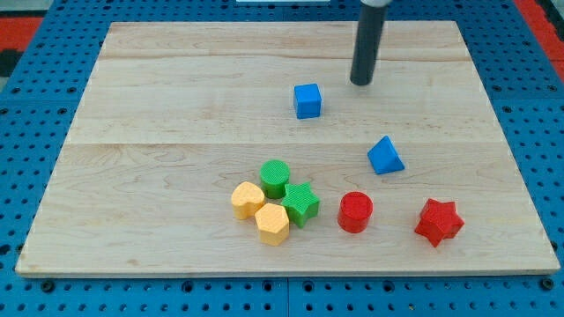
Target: Slide the blue cube to the top side of the board
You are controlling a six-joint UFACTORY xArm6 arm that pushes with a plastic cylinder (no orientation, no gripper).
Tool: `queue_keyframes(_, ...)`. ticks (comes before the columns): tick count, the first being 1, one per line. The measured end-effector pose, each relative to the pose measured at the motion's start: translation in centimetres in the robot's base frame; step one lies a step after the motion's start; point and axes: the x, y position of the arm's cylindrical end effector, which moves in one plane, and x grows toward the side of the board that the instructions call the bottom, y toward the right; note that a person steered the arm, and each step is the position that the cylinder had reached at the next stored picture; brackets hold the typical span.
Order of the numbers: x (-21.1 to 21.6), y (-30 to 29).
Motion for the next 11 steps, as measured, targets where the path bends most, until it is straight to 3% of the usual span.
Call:
queue_keyframes(1,2.6,-8.4)
queue_keyframes(3,5.6,-13.6)
queue_keyframes(6,1.0,-24.0)
queue_keyframes(9,-5.4,-17.2)
queue_keyframes(10,-5.4,-11.1)
queue_keyframes(11,-1.2,-1.2)
